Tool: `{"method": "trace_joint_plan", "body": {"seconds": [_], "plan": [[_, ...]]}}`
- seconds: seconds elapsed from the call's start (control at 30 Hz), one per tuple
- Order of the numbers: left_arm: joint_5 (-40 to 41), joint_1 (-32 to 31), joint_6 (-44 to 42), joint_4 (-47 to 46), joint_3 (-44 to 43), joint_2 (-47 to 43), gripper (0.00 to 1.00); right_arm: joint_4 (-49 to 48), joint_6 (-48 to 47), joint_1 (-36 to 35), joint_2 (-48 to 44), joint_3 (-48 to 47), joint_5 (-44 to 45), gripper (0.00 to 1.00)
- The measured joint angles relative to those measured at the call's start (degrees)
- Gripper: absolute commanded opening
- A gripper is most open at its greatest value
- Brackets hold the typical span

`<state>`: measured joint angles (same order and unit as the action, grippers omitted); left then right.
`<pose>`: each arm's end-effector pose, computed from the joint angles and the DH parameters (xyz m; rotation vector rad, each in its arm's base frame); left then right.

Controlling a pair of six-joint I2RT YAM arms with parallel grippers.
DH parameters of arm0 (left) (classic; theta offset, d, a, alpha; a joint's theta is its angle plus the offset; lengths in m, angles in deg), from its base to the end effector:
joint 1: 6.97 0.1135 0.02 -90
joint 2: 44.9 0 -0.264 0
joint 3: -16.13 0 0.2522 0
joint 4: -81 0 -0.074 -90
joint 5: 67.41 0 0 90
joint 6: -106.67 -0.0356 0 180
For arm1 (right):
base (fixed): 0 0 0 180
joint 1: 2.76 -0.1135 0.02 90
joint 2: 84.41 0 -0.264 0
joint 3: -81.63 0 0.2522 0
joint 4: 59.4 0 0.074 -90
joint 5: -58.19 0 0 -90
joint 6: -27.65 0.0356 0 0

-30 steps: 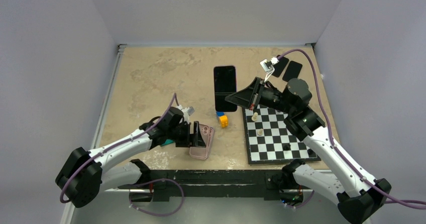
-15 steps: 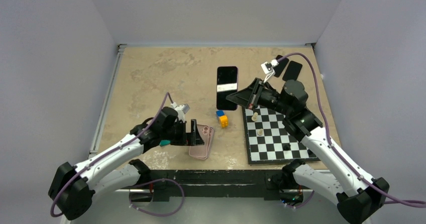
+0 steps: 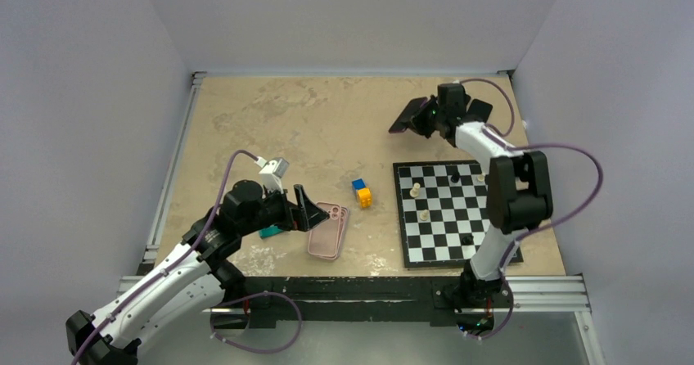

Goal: Take the phone out of the phone case
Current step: Place the phone at the center of the board.

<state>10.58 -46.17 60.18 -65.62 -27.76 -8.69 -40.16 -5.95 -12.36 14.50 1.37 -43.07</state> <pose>0.1154 -0.1037 0.2560 0.0624 2.1969 -1.0838 0.3792 0.0712 0.2268 0.8299 2.2031 0.8206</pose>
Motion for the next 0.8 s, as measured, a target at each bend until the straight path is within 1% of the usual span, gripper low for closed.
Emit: {"method": "trace_joint_plan", "body": {"seconds": [0.07,0.13,0.33,0.43,0.53,0.7,0.77,0.8], "plan": [[-0.2,0.0,0.3,-0.5,0.0,-0.3,1.0,0.3,-1.3,1.1,7.3,-8.4,0.2,0.0],[-0.4,0.0,0.4,-0.9,0.0,-0.8,1.0,-0.4,-2.5,2.4,12.5,-14.5,0.1,0.0],[-2.5,0.0,0.3,-2.1,0.0,-1.6,1.0,-0.6,-4.5,6.4,22.5,-24.3,-2.3,0.01],[-2.9,0.0,0.2,-2.1,-0.3,-1.4,1.0,1.2,-6.4,8.2,28.9,-31.2,-3.3,0.01],[-2.8,0.0,-0.2,-2.2,-1.5,-1.0,1.0,1.6,-7.5,9.4,33.2,-35.1,-3.5,0.01],[-2.8,0.0,-0.2,-3.0,-3.6,-0.7,1.0,2.8,-7.5,11.8,36.4,-37.8,-5.9,0.02],[-2.7,0.0,-0.2,-3.3,-3.8,-0.7,1.0,3.1,-7.5,12.3,37.2,-39.1,-6.1,0.04],[-2.7,0.0,-0.2,-3.3,-3.9,-0.7,1.0,3.2,-7.4,12.6,37.7,-40.0,-6.2,0.07]]}}
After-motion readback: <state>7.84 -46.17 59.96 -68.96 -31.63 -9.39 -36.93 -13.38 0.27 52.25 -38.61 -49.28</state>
